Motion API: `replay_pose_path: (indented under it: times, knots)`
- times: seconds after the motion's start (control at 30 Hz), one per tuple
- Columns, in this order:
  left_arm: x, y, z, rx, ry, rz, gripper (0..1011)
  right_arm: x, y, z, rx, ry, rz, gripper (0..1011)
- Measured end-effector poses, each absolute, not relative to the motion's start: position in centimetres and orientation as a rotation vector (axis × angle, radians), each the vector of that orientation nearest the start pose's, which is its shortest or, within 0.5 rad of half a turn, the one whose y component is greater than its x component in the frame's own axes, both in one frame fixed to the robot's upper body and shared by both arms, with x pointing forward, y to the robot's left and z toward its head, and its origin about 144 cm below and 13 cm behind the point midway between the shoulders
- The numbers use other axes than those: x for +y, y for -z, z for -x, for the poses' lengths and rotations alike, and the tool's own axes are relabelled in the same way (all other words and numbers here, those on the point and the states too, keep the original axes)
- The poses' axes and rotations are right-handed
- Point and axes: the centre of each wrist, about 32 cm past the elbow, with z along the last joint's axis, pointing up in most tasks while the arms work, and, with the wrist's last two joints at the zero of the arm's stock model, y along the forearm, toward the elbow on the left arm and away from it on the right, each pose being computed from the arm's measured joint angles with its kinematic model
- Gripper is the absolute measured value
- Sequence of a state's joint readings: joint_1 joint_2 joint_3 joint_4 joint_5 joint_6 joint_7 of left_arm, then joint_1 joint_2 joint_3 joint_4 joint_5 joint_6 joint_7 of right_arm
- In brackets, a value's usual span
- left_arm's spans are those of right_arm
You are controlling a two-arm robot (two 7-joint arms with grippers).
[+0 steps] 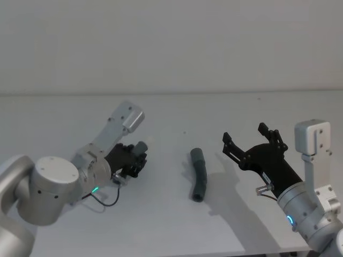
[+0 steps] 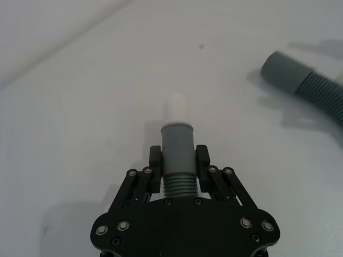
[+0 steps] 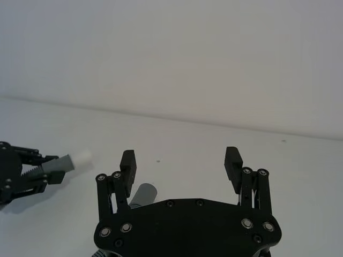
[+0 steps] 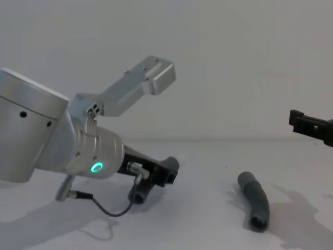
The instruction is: Use both hands to pick up one end of the pipe from the table, align the ends, and insert them.
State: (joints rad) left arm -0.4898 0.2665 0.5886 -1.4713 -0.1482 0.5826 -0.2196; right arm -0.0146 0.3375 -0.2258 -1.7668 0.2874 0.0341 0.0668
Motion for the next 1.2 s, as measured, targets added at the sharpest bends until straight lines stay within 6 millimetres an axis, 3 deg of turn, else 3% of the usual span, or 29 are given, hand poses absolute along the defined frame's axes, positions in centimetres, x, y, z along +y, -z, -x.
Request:
replay_pose_path:
  times: [1.2]
  knots:
    - [21.0, -126.8, -59.1, -0.176, -0.375, -0.412, 353, -23.7, -118.9, -44.3, -0.075, 1.230, -0.026, 1004]
